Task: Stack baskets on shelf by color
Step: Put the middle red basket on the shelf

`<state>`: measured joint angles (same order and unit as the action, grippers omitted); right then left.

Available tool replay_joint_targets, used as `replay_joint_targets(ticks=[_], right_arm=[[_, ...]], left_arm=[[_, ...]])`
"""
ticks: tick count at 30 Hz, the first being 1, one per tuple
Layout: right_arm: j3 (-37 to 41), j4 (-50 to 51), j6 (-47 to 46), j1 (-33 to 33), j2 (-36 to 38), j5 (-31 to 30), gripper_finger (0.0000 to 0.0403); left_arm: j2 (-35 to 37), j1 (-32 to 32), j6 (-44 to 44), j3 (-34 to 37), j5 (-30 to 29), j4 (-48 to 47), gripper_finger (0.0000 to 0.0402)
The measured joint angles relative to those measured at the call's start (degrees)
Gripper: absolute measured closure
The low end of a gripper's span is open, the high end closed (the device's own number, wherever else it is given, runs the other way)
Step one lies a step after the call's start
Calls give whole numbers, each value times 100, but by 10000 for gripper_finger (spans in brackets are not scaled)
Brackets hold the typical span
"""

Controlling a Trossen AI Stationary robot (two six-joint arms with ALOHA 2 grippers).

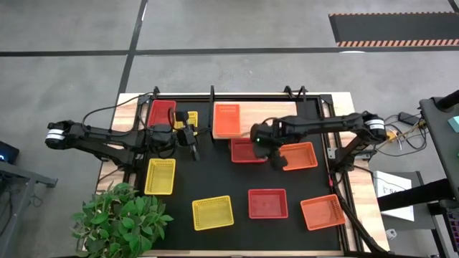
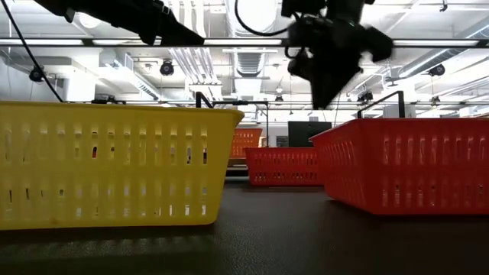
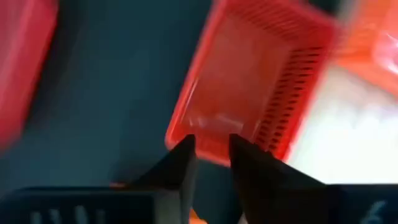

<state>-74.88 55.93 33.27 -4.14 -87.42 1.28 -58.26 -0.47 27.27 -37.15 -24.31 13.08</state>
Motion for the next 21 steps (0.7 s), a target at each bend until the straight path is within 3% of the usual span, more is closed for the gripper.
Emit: replay_joint_targets(ticks=[4,9,15,21], right_arm=[[119,93,867,127,-87,-407,261],[197,87,1452,109,-324,-606,239],[206,52,1668,74,-708,-622,246],[208,31,1754,74,-1114,-1034,273]], left_arm=[[0,0,0,0,1,-1,402],[0,0,4,-2,0,0,402],[0,0,7,-2,1,-6,402],[0,0,9,-22,0,0,402]])
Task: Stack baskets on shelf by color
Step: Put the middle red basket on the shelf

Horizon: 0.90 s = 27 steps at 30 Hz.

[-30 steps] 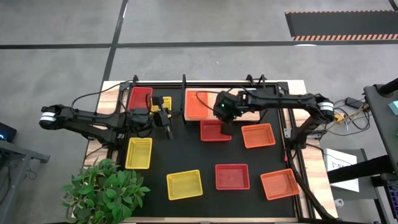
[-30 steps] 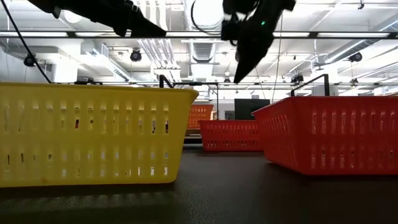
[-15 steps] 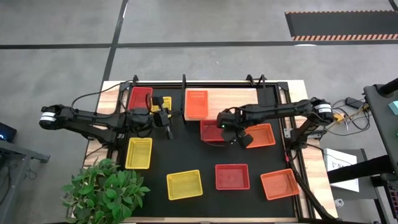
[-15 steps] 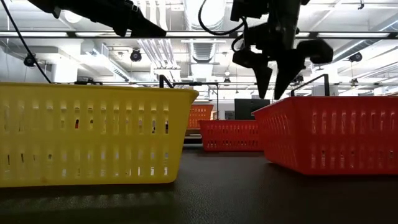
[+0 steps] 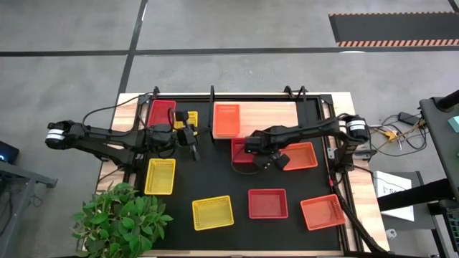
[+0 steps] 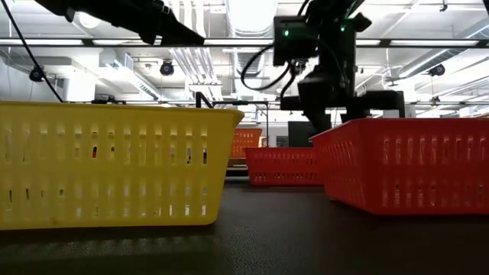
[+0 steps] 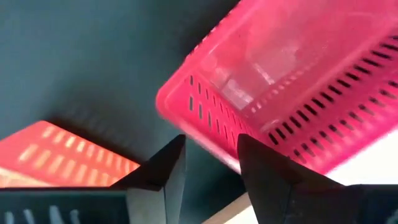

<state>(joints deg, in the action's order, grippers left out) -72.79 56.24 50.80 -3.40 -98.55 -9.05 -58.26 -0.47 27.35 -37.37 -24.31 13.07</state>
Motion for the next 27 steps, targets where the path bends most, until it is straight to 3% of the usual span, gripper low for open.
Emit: replay_joint_targets(ticks=[10,16,27], right_arm=[[-11,-125,445,50,-112,87,380],[-334,266,203,259,-14,230,389],[-1691,1668,-2671,540,24,1152,392]], left_arm=[[-2,0,2,0,1,-1,402],[-2,0,4,5,1,3,402],[-2,0,4,-32,0,36,402]])
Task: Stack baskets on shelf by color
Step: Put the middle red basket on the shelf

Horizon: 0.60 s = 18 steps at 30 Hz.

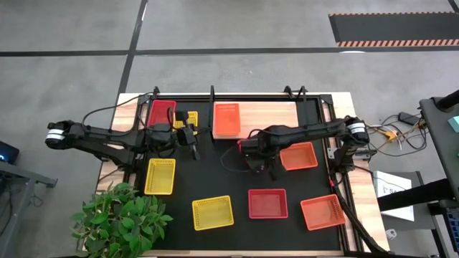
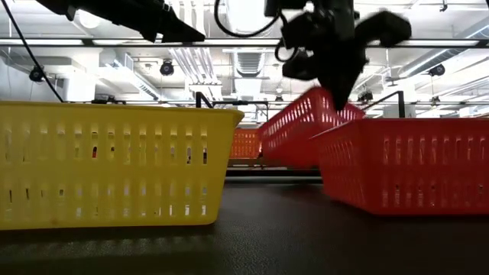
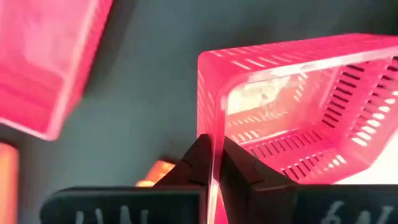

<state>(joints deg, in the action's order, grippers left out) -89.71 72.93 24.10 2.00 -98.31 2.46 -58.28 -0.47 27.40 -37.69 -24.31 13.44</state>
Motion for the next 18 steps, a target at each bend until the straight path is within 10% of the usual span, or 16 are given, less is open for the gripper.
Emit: replay_joint_targets(ticks=[18], right_arm=[[-817,464,-2521,-896,14,-1508,391]], left_arm=[[0,0,57,24,1,103,402]])
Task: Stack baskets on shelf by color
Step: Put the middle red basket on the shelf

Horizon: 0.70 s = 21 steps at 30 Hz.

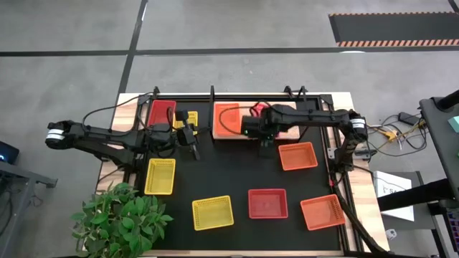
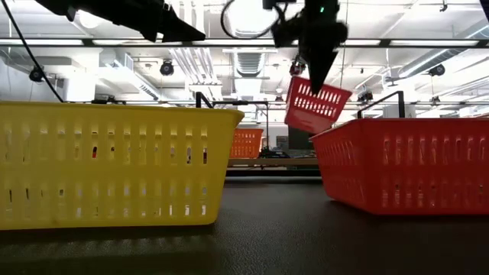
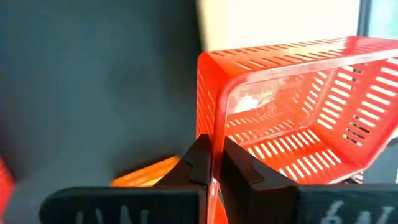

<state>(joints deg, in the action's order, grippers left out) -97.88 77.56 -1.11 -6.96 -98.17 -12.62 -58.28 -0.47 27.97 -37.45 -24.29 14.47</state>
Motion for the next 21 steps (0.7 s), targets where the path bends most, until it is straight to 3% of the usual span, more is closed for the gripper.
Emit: replay_joint_targets(ticks=[11,21], right_arm=[[642,-1431,1296,-688,-36,70,391],[662,-1517,1514,-929,-452,96,390]], left_arm=[[0,0,-2,22,-1,1,402],[0,0,-7,28,0,1,402]])
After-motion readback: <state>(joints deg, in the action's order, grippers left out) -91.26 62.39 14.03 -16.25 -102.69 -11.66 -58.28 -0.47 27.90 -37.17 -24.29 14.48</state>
